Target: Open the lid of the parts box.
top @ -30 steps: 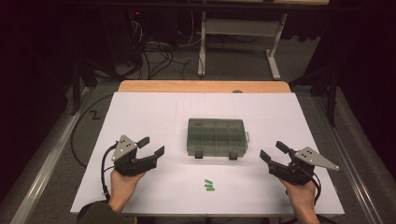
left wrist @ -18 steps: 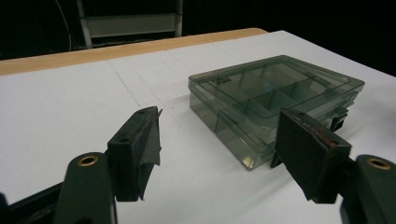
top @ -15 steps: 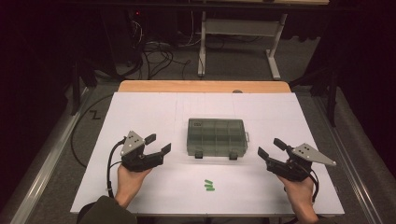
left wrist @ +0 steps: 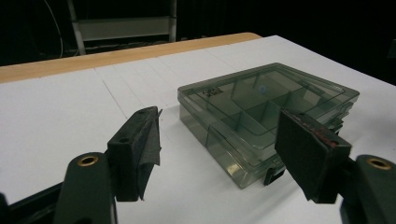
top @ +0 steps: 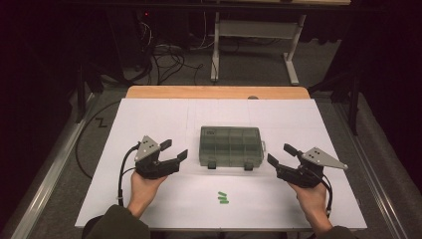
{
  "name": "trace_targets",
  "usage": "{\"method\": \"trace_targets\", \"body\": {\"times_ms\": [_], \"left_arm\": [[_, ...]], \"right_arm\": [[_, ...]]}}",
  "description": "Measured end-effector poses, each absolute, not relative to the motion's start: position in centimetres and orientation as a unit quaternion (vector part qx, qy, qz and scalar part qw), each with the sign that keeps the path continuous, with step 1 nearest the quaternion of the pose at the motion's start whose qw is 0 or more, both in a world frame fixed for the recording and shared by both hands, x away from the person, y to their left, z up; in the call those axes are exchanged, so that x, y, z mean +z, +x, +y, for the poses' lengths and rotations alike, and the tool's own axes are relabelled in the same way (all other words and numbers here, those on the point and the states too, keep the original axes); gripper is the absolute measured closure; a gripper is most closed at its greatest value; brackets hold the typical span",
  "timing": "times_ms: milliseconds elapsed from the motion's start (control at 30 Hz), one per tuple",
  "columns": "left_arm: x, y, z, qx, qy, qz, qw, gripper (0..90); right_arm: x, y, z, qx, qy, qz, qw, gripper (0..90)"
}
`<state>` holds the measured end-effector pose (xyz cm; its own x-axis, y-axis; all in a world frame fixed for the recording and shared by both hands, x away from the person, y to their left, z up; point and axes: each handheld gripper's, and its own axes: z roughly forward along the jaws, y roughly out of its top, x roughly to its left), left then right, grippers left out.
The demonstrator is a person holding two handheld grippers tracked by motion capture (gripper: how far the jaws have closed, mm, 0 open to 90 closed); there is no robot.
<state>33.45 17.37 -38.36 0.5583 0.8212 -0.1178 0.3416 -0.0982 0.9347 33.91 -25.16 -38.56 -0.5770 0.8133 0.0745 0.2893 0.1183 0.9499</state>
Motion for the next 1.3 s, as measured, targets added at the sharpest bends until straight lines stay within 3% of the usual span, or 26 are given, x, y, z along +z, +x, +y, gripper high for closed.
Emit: {"method": "trace_targets", "body": {"times_ms": [933, 1300], "left_arm": [[-38.0, 36.6, 12.7, 0.220, 0.725, 0.381, 0.529, 31.9], [-37.6, 37.2, 12.0, 0.203, 0.752, 0.380, 0.499, 40.2]], "right_arm": [[-37.9, 37.0, -21.6, 0.520, 0.382, 0.729, 0.228, 31.3], [-38.1, 37.7, -21.0, 0.498, 0.391, 0.745, 0.210, 37.5]]}}
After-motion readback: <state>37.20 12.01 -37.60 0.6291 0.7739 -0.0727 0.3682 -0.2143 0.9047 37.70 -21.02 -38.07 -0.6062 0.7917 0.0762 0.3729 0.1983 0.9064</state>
